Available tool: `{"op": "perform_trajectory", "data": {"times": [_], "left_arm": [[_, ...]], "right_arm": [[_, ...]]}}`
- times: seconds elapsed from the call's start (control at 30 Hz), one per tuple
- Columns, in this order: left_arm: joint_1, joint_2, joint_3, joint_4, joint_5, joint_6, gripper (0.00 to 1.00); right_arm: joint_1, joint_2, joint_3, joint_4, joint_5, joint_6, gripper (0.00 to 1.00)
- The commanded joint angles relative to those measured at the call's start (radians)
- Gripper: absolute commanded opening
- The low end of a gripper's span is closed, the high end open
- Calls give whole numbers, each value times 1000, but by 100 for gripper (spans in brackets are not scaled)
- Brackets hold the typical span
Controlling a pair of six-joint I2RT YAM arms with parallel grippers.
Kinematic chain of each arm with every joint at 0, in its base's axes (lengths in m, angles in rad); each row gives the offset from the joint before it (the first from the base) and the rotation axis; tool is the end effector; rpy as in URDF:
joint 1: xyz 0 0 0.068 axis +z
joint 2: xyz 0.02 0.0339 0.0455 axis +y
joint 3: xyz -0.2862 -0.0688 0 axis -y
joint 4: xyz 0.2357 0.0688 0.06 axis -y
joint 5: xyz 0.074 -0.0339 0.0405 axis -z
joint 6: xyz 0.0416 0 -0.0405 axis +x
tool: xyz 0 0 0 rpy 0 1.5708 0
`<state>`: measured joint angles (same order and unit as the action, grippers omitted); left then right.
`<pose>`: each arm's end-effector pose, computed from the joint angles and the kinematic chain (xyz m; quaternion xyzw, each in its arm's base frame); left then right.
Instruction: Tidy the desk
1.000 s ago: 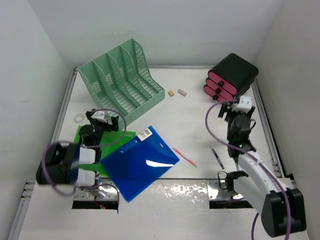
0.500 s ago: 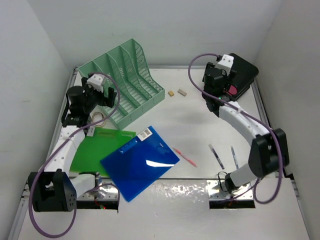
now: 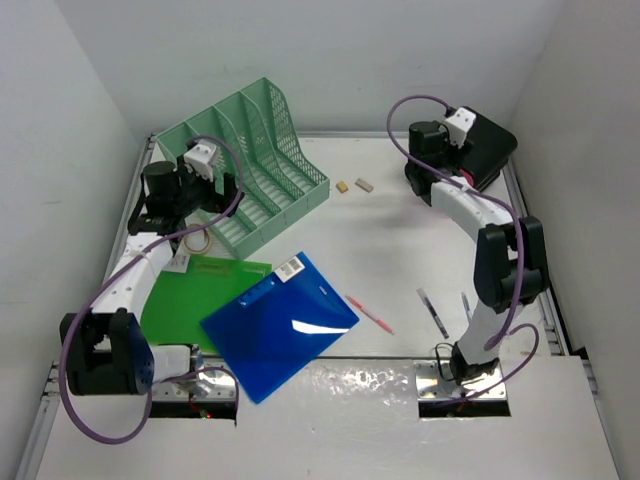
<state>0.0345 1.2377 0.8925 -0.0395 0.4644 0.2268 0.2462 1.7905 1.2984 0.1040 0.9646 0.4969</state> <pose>0.2721 -0.0093 0.3189 0.2055 0.7909 -0.1183 0.5641 0.4049 0.0665 0.2974 0.3485 0.6974 -0.1795 0.6000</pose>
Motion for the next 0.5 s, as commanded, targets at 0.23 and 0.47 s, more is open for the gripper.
{"op": "perform_trajectory", "data": {"times": [0.23, 0.47], "left_arm": [[-1, 17, 36, 20, 46, -23, 87], [-2, 25, 43, 12, 46, -21, 87]], "right_arm": [[-1, 70, 29, -53, 33, 94, 52], [-13, 84, 10, -24, 46, 97, 46]]}}
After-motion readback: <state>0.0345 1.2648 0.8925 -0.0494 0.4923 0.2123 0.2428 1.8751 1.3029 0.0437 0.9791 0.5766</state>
